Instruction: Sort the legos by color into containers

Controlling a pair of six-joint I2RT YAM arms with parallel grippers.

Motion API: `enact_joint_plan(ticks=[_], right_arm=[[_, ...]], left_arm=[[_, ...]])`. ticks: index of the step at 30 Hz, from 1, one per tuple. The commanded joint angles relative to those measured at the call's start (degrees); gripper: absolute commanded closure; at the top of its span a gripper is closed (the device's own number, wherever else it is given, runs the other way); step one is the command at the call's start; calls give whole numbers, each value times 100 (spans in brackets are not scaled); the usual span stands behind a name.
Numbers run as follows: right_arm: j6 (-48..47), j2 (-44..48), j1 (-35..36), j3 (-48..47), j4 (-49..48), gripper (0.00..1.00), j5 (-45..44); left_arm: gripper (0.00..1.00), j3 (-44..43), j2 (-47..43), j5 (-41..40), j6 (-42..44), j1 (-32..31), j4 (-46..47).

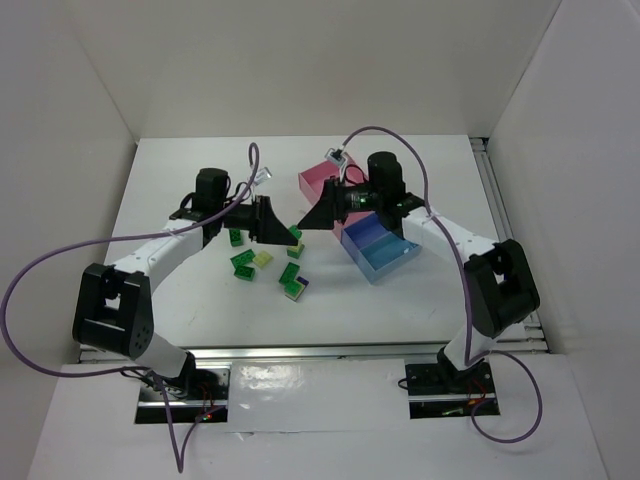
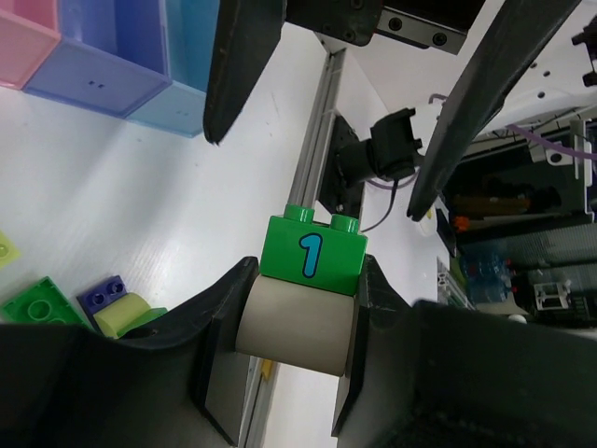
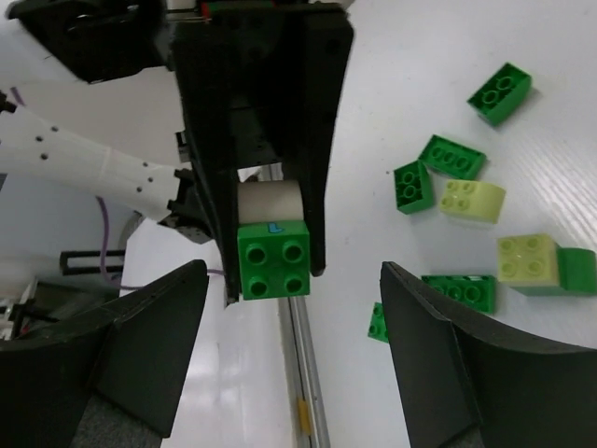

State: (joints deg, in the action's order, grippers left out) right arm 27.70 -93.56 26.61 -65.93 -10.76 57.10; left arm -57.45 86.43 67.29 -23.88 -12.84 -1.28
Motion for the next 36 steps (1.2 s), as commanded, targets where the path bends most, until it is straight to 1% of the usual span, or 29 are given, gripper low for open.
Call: enact_joint_plan(ticks=[1,4,6,8,11,15,16,17,19,20,22,25,27,28,30,31,33,36], right_arm=[[69,92,107,28,-593,19,583],[-45,92,212,28,-541,24,688],[-150,40,213,-86,-489,24,837],[-361,-30,344,-209,-94,24,838],[-556,-92,406,-333,162,24,838],[-608,-206,521,-385,223,36,785],[-608,-207,521,-385,224,46,785],[-608,-207,521,-385,154,52,785],[-556,-146,521,-333,22,60,785],[-503,-145,521,-333,22,66,785],[-442,-76,468,-228,-92,72,724],[-336,39,415,-157,-198,73,663],[-283,101,301,-26,-259,78,609],[-283,162,301,-25,-259,78,513],[-213,233,152,115,-259,82,286],[-213,329,99,116,-259,87,188],[6,496,-111,343,-407,87,-5],[200,620,-296,537,-541,87,-59]], left_arm=[[100,-205,40,522,401,-25,6],[100,-310,40,671,489,-78,-100],[100,-311,40,724,489,-78,-31],[100,-311,40,795,437,-78,65],[100,-311,40,795,437,-78,-12],[100,-381,40,795,516,-78,-118],[100,-381,40,795,516,-78,-118],[100,-381,40,795,577,-78,-118],[100,-381,40,795,577,-78,-180],[100,-381,40,795,656,-78,-258],[100,-433,40,795,805,-78,-390],[100,-434,40,743,876,-78,-522],[100,-434,40,690,938,-78,-593],[100,-434,40,689,938,-78,-654],[100,-486,40,637,1007,-78,-724],[100,-486,92,637,1008,-78,-725],[100,-539,93,637,1131,-78,-856],[100,-539,146,637,1131,-78,-970]])
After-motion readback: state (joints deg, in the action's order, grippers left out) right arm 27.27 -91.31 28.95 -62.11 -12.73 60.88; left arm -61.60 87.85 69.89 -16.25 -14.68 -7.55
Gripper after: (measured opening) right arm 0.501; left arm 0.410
